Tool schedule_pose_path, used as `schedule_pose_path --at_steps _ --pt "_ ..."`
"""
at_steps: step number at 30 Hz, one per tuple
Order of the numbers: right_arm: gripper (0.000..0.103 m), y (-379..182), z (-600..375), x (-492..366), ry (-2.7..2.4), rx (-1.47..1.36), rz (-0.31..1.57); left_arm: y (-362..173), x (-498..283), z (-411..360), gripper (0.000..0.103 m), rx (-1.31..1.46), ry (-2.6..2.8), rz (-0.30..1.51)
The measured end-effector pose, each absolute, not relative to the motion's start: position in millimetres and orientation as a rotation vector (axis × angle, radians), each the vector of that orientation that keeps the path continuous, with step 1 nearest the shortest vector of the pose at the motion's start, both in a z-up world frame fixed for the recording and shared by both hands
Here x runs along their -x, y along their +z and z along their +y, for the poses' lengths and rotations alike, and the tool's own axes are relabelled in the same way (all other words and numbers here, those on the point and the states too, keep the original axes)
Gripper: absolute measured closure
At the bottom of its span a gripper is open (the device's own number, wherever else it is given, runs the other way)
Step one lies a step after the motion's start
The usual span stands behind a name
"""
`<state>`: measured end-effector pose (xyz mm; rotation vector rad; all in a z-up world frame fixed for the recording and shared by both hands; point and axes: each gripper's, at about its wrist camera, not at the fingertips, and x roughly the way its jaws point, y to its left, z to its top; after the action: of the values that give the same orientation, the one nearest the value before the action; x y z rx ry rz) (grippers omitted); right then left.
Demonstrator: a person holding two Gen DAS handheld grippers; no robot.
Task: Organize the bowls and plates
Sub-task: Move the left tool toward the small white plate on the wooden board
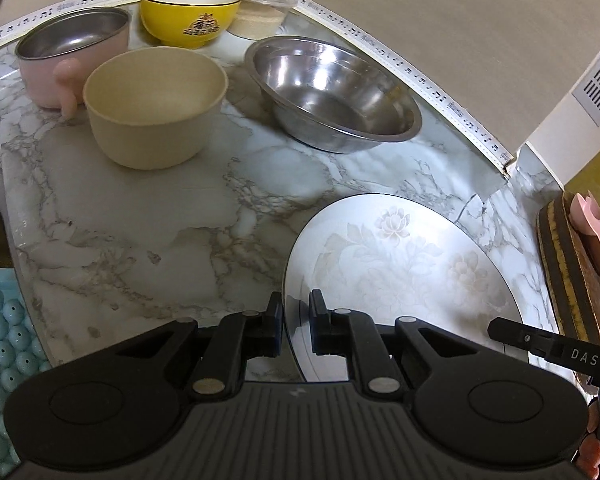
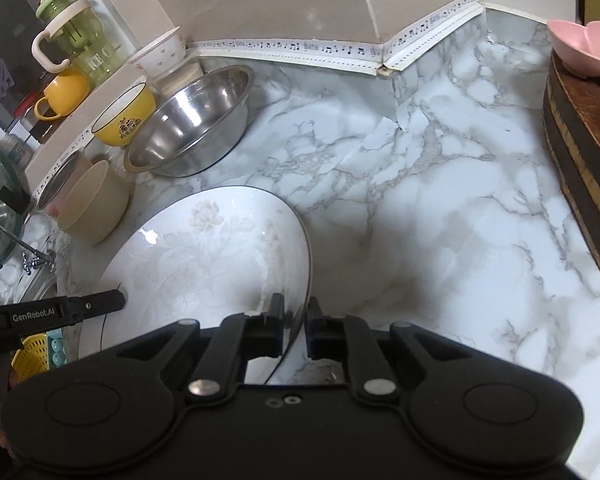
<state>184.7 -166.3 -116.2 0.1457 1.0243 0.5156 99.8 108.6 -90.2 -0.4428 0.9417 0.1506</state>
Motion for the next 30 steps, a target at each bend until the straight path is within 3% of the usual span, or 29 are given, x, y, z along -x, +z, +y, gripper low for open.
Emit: schedule_pose_path --at_steps 30 --pt "0.091 -125.8 -331.8 -164.4 0.200 -0.361 0.987 -102.0 -187.7 -50.2 0.092 0.222 -0.186 0.969"
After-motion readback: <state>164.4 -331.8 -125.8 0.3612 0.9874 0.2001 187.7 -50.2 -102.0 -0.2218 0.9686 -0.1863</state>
